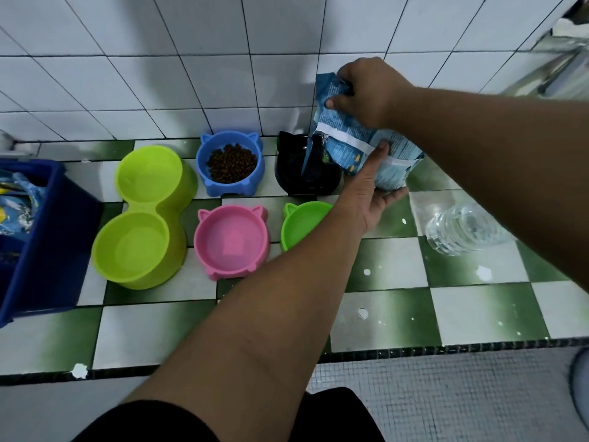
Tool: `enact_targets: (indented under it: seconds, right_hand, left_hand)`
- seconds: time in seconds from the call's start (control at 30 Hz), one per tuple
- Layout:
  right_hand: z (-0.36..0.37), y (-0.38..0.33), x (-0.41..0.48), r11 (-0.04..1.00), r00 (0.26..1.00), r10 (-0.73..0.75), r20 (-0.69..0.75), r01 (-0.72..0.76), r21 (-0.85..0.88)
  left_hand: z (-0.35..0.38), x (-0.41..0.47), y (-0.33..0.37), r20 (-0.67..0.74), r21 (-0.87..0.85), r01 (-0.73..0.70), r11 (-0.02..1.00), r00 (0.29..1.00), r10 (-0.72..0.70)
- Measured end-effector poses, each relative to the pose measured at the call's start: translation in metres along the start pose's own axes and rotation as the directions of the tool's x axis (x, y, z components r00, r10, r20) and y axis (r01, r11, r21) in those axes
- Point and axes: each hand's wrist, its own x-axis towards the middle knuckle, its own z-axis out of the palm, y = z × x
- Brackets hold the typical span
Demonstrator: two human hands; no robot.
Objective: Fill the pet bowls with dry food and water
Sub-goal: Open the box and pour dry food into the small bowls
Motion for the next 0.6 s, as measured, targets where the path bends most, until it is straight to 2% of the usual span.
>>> enact_targets:
  seconds: [0.3, 0.6]
  right_hand:
    - [0.0077, 0.0014, 0.0066, 0.998, 0.999, -0.038, 0.022, 0.039, -0.048]
    - [0.0075, 0.0026, 0.0060, 0.997, 0.998, -0.062, 0.000, 0.062, -0.055]
  left_hand:
    - [0.0029, 0.0086, -0.0057, -0.002, -0.131, 0.018, 0.991, 1.000, -0.018]
    - [0.0018, 0.0107, -0.0055, -0.012, -0.101, 0.001, 0.995, 1.000, -0.003]
